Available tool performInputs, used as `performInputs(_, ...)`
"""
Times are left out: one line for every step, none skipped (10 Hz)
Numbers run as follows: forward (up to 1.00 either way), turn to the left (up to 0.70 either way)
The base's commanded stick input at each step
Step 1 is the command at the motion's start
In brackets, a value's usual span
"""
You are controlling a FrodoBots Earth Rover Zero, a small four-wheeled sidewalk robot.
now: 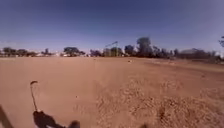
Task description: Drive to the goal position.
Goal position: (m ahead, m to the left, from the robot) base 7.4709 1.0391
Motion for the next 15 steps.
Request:
performInputs(0.70,0.00)
performInputs(0.70,0.00)
performInputs(0.70,0.00)
performInputs(0.70,0.00)
performInputs(0.70,0.00)
performInputs(0.70,0.00)
performInputs(0.70,0.00)
performInputs(0.70,0.00)
performInputs(0.70,0.00)
performInputs(0.70,0.00)
performInputs(0.70,0.00)
performInputs(0.70,0.00)
performInputs(0.70,0.00)
performInputs(0.70,0.00)
performInputs(0.70,0.00)
